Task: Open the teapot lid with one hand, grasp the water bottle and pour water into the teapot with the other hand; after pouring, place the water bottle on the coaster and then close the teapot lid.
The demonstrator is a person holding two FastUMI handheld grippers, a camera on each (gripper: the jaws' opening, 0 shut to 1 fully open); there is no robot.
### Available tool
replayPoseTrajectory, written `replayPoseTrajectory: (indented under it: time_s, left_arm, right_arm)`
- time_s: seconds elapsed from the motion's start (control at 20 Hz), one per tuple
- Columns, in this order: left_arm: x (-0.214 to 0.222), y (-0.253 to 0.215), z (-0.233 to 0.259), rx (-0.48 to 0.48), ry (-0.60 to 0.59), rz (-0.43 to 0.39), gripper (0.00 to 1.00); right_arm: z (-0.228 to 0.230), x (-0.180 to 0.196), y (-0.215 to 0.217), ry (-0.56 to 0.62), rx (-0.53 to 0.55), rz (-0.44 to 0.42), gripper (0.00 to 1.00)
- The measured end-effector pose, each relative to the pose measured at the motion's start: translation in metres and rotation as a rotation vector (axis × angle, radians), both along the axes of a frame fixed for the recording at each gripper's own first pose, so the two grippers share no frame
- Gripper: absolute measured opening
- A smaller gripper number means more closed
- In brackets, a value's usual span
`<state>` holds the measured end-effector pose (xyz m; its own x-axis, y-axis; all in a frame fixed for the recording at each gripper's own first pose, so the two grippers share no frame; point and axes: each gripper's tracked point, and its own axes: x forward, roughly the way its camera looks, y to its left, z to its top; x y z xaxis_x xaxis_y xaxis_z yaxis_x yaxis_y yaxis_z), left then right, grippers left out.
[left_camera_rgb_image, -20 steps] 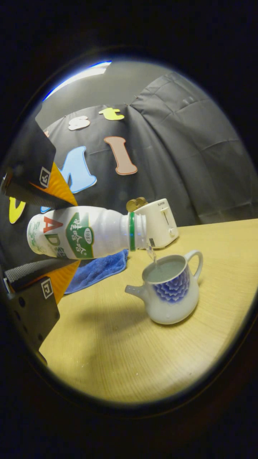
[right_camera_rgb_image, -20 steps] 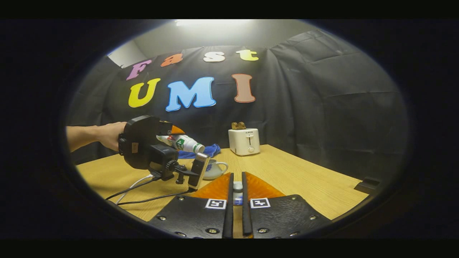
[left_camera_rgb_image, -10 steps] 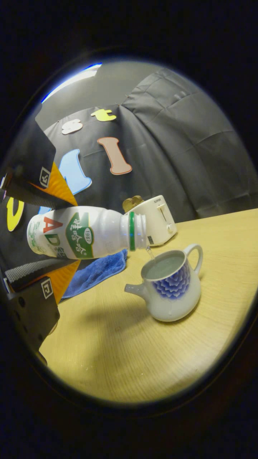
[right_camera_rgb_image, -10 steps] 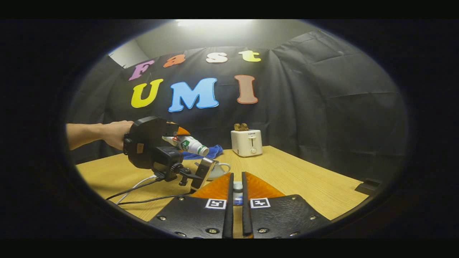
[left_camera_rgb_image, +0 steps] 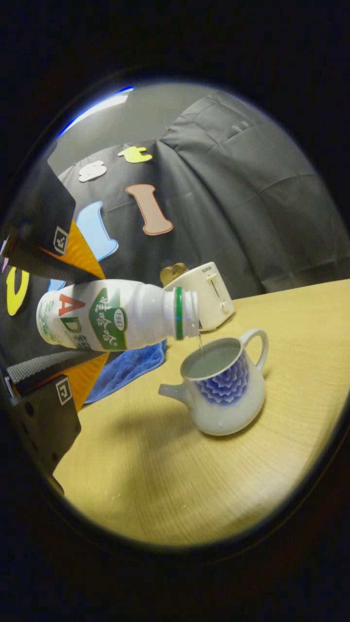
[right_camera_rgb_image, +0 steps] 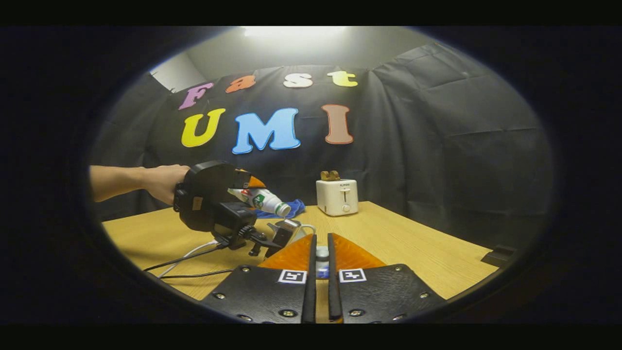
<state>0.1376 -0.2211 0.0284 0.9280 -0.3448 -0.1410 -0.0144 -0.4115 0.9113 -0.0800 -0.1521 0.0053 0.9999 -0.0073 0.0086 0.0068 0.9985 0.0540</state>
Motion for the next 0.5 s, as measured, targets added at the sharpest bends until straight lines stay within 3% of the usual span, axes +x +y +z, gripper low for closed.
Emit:
replayPoseTrajectory:
  time_s: [0.15,0.45,0.5]
  left_arm:
    - [0.0026,0.0011,-0.0023,-0.012,0.020,0.008,0.73]
    - [0.0043,0.0019,-0.0076,-0.020,0.037,0.006,0.77]
    - [0.0048,0.0012,-0.0086,-0.022,0.039,0.004,0.81]
  right_arm:
    - [-0.0025,0.0002,-0.0006,0.006,0.000,-0.001,0.27]
    - [-0.0023,-0.0001,-0.0014,0.009,-0.005,-0.008,0.27]
    - [-0.0023,-0.0003,-0.0016,0.011,-0.005,-0.009,0.27]
